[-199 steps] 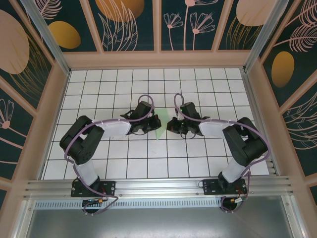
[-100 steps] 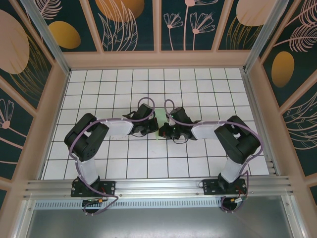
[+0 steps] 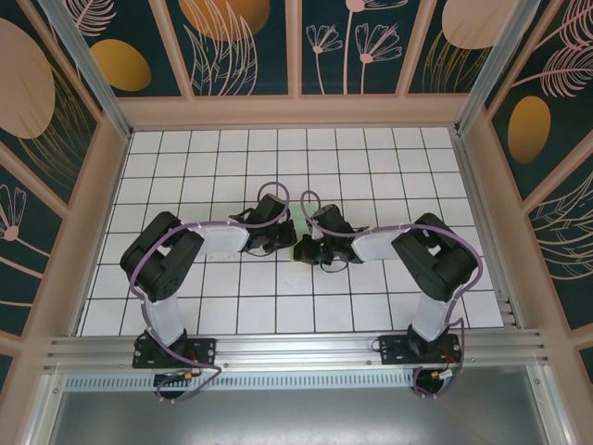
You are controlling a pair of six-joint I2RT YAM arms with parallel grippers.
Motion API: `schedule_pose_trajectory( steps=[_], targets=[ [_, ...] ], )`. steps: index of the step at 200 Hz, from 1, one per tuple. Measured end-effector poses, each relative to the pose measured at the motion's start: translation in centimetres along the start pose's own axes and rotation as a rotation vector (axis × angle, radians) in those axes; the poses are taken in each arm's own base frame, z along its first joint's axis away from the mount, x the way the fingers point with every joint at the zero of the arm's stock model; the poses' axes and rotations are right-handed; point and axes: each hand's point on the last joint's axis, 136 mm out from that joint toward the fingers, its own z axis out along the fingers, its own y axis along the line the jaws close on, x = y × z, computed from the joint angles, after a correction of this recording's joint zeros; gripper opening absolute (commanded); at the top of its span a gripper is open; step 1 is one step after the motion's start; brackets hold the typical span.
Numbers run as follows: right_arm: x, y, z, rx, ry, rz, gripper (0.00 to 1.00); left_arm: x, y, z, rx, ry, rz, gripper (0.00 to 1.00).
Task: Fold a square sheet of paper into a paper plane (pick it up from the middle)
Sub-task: Third fold the triangle at the center of the table.
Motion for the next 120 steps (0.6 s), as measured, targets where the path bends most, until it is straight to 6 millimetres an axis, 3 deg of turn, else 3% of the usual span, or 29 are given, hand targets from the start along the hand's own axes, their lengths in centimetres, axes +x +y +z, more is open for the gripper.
schedule_pose_trajectory(
  steps=[86,120],
  targets=[
    [1.1,0.7,0.4,-0.003,0.021,-0.029,0.00,0.0,0.0,0.0,0.001,0.000,0.000,0.00],
    [-0.9,1.8,-1.9,-0.021,-0.063,-0.035,0.04,0.0,-0.1,0.0,0.007,0.003,0.011,0.11]
  ],
)
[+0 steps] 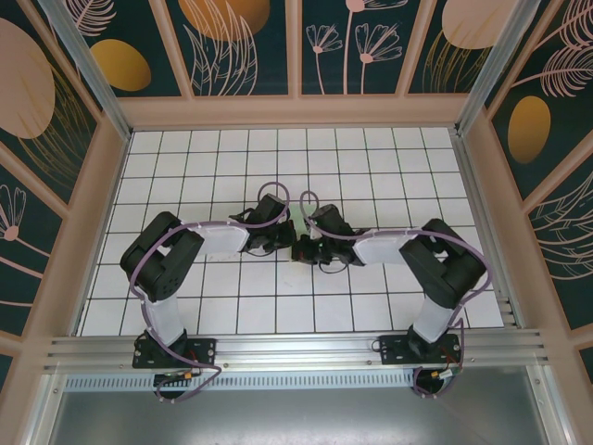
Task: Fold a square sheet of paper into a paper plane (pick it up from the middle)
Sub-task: Third fold the triangle at the center of the table, then fourth fold the wing at the center of the table.
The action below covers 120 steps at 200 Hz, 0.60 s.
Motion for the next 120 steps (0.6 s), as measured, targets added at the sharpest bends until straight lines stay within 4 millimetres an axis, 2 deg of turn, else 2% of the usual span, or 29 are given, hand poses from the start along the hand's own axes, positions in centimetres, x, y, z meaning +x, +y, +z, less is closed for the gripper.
schedule_pose_trajectory(
  steps=[18,47,71,120],
  targets=[
    [-2.0,-0.6,-1.8,-0.001,-0.065,0.027,0.11,-0.3,-0.3,-0.1,0.011,-0.006,0.008,0.15],
    [-5.3,-3.9,-4.0,0.035,-0.158,0.110,0.22,-0.6,-0.9,-0.7,0.029,-0.018,0.013,0.14],
    [-6.3,-5.2,-4.5,0.050,-0.175,0.145,0.28,-0.9,-0.9,-0.9,0.024,-0.032,0.014,0.11],
    [-7.1,-7.2,-3.9,0.089,-0.164,0.199,0.33,-1.1,0.1,-0.6,-0.025,-0.050,0.008,0.07]
  ],
)
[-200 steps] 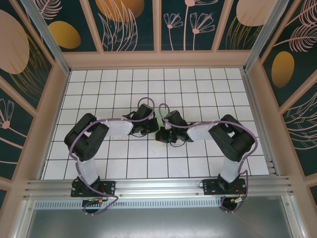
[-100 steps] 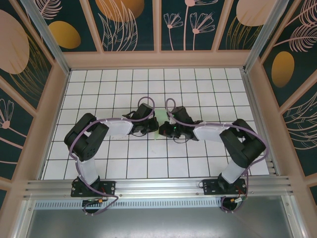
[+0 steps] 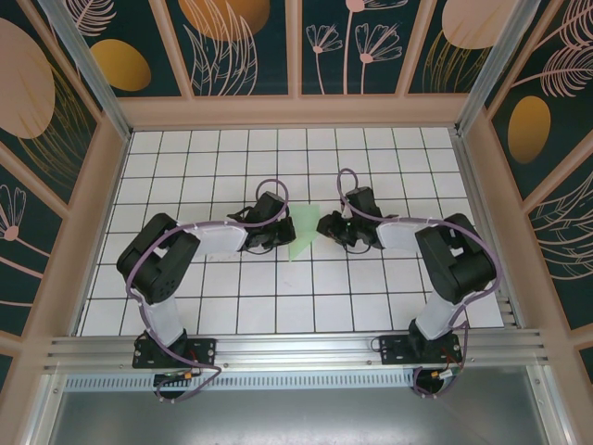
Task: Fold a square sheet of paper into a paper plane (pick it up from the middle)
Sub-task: Fourth fold the wing at the center of the table.
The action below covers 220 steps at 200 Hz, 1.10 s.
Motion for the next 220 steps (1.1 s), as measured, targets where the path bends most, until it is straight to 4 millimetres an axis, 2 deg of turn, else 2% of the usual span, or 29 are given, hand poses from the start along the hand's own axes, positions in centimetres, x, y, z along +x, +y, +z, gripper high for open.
schedule_pose_trajectory(
  steps=[22,61,114,171,220],
  targets=[
    [-0.5,-0.1,0.4,0.007,0.002,0.012,0.33,0.3,0.8,0.4,-0.030,0.008,-0.006,0.06],
    [-0.9,0.2,1.0,0.000,0.015,0.017,0.33,0.1,0.8,0.4,-0.036,0.001,-0.012,0.06],
    [-0.4,-0.1,1.3,0.010,0.043,0.029,0.34,0.1,0.8,0.4,-0.037,0.003,-0.019,0.06],
    [0.4,0.6,1.6,-0.031,0.092,0.047,0.31,0.1,0.8,0.4,-0.037,0.002,-0.019,0.06],
    [0.7,2.1,1.5,-0.103,0.121,0.074,0.29,0.1,0.8,0.4,-0.037,0.003,-0.019,0.06]
  ],
)
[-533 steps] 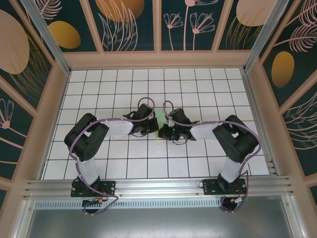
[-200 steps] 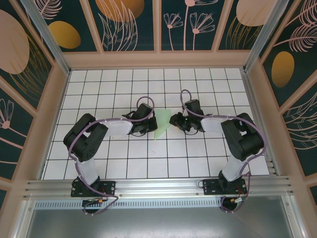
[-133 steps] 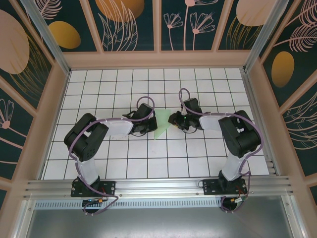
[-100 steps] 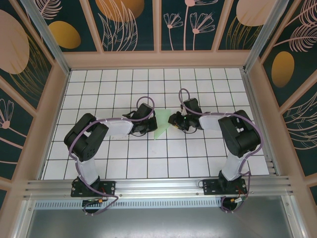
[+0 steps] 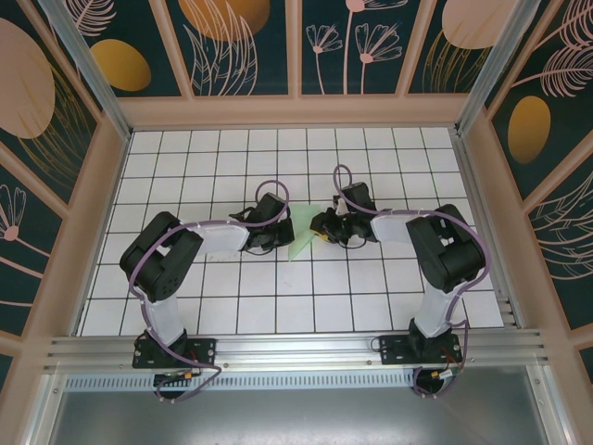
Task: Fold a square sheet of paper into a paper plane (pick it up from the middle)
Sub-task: Fourth fold the wing at the center of the table.
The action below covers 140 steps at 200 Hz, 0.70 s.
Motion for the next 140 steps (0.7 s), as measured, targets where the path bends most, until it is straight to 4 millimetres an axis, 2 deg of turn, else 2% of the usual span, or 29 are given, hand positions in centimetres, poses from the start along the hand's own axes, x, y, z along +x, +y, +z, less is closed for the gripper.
schedule_pose_trajectory(
  steps=[30,52,87,121,140],
  targets=[
    [0.4,0.4,0.1,-0.028,0.020,0.021,0.28,0.0,0.0,0.0,0.000,0.000,0.000,0.07],
    [0.7,0.2,0.5,-0.031,0.036,0.031,0.24,0.0,0.0,0.0,0.000,0.000,0.000,0.09],
    [1.0,-0.8,1.1,-0.008,0.052,0.053,0.02,0.0,-0.1,-0.4,-0.007,0.007,-0.002,0.20],
    [0.5,-0.7,0.8,0.005,0.019,0.040,0.00,-1.3,-1.9,-3.1,0.033,-0.034,0.007,0.40],
    [-0.4,0.7,-0.3,-0.008,-0.035,0.012,0.00,-2.7,-3.6,-5.6,0.080,-0.093,0.027,0.48]
  ],
)
